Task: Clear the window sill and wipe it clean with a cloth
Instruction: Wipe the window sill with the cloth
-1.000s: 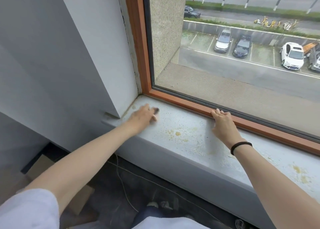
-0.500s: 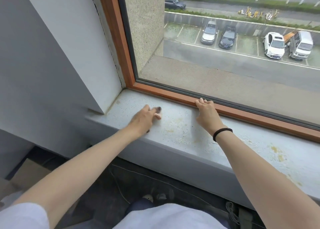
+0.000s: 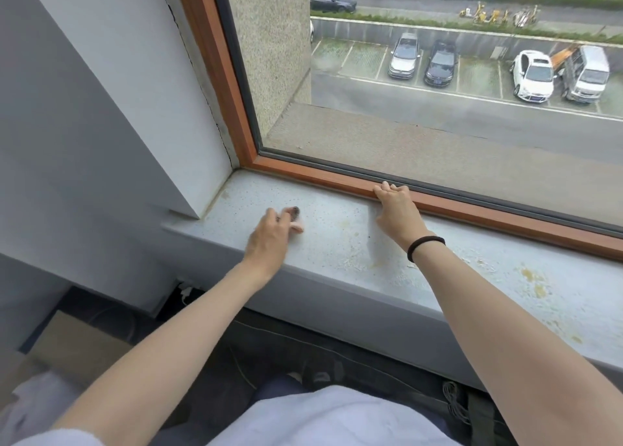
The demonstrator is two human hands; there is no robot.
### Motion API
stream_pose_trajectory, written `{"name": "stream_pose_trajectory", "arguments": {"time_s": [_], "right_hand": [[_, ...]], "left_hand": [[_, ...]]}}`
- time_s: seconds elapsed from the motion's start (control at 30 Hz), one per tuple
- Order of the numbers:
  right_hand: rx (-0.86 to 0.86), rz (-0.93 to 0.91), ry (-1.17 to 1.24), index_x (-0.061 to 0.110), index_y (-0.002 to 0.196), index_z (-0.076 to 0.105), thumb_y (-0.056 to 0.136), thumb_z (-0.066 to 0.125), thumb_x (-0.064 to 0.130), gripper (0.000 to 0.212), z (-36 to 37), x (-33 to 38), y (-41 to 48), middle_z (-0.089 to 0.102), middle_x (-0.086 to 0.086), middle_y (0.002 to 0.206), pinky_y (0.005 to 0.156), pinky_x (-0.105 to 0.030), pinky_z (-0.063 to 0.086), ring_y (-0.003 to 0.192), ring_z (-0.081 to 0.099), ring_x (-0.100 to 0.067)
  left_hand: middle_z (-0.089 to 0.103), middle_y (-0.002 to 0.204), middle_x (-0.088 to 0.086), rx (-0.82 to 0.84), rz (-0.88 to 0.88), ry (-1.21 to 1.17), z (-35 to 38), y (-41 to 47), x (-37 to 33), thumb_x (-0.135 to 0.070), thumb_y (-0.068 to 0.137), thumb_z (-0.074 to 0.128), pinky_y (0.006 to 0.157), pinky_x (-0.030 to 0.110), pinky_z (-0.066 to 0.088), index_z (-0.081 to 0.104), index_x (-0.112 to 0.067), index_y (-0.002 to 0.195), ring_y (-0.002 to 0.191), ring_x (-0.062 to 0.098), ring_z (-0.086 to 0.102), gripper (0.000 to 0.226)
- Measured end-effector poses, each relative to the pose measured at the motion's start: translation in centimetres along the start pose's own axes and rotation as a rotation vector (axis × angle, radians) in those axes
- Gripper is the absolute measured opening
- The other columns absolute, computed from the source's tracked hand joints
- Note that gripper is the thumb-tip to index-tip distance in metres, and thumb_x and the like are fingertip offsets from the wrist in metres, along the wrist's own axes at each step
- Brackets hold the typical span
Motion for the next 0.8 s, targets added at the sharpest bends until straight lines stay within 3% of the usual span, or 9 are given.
{"name": "stream_pose_trajectory", "arguments": {"time_s": [0.1,0.2,0.3,0.37,0.43,0.53,0.7,0.73,0.8], "right_hand": [[-0.032,0.012,0.028,0.002,0.126,0.049,0.083,0.044,-0.006,0.044,0.2,-0.1,0.1,0.051,-0.017,0.128,0.103,-0.032,0.028,0.120,0.043,-0.035],[-0.043,0.030,0.047,0.000,0.128,0.047,0.085,0.042,-0.008,0.044,0.3,0.1,-0.1,0.048,-0.021,0.133,0.105,-0.035,0.028,0.125,0.038,-0.037],[-0.047,0.039,0.067,-0.001,0.127,0.048,0.085,0.041,-0.009,0.044,0.1,0.1,-0.3,0.047,-0.022,0.135,0.105,-0.035,0.029,0.126,0.036,-0.038],[-0.044,0.036,0.089,0.001,0.127,0.049,0.083,0.043,-0.009,0.045,0.1,-0.1,-0.2,0.049,-0.020,0.134,0.103,-0.034,0.029,0.125,0.037,-0.037],[-0.038,0.035,0.110,0.001,0.127,0.050,0.083,0.043,-0.009,0.045,0.1,-0.3,-0.2,0.049,-0.020,0.133,0.103,-0.034,0.029,0.126,0.037,-0.037],[-0.043,0.052,0.140,-0.001,0.128,0.048,0.085,0.040,-0.010,0.045,0.1,-0.1,-0.5,0.046,-0.021,0.136,0.104,-0.036,0.032,0.130,0.032,-0.038],[-0.050,0.044,0.139,-0.001,0.128,0.049,0.085,0.042,-0.010,0.045,0.1,-0.2,-0.5,0.048,-0.020,0.136,0.101,-0.037,0.036,0.128,0.033,-0.038],[-0.048,0.042,0.139,0.000,0.129,0.048,0.085,0.042,-0.009,0.045,0.1,-0.2,-0.5,0.047,-0.020,0.137,0.102,-0.038,0.035,0.129,0.033,-0.038],[-0.036,0.041,0.137,0.000,0.132,0.046,0.085,0.041,-0.010,0.048,0.1,-0.1,-0.5,0.043,-0.019,0.141,0.104,-0.037,0.033,0.132,0.030,-0.038]], "left_hand": [[0.046,0.120,0.010,-0.059,-0.152,-0.088,-0.2,-0.8,-0.1,-0.005,0.095,0.040,0.076,0.024,0.042,0.048,-0.012,0.131,0.093,0.021,0.049,0.037],[0.046,0.116,0.014,-0.021,0.044,-0.027,1.3,-3.2,-4.4,-0.003,0.094,0.045,0.073,0.022,0.042,0.038,-0.003,0.136,0.087,0.015,0.046,0.043],[0.051,0.112,0.017,-0.007,0.170,0.048,1.3,-4.2,-2.4,0.005,0.083,0.059,0.079,0.027,0.046,0.044,0.000,0.131,0.092,0.022,0.052,0.051],[0.050,0.109,0.016,-0.070,0.071,0.115,-0.2,-3.4,2.4,0.003,0.082,0.059,0.078,0.029,0.046,0.047,-0.004,0.128,0.091,0.024,0.051,0.048],[0.046,0.114,0.014,-0.140,-0.190,0.057,-1.9,-2.8,7.5,-0.003,0.089,0.048,0.083,0.034,0.043,0.051,-0.010,0.124,0.101,0.027,0.046,0.036],[0.045,0.117,0.011,-0.225,-0.374,-0.059,-2.2,-2.7,8.4,-0.010,0.094,0.038,0.085,0.037,0.043,0.057,-0.014,0.113,0.105,0.026,0.044,0.027],[0.055,0.091,0.018,-0.117,0.154,0.086,-0.7,-4.5,4.3,0.019,0.062,0.065,0.057,0.031,0.049,0.057,0.004,0.120,0.074,0.028,0.056,0.061],[0.054,0.094,0.018,-0.086,0.134,0.107,-1.1,-4.0,5.8,0.016,0.068,0.063,0.060,0.034,0.048,0.054,0.001,0.123,0.079,0.029,0.055,0.058],[0.050,0.106,0.013,-0.086,-0.129,0.081,-2.3,-2.9,9.8,-0.006,0.091,0.050,0.073,0.037,0.045,0.052,-0.012,0.123,0.095,0.031,0.052,0.033]]}}
Point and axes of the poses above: each hand's wrist, its own y-axis towards the middle knuckle, its own z-axis out of the palm, x = y × z, the point moved 4 cm from there along y, towards the middle knuckle
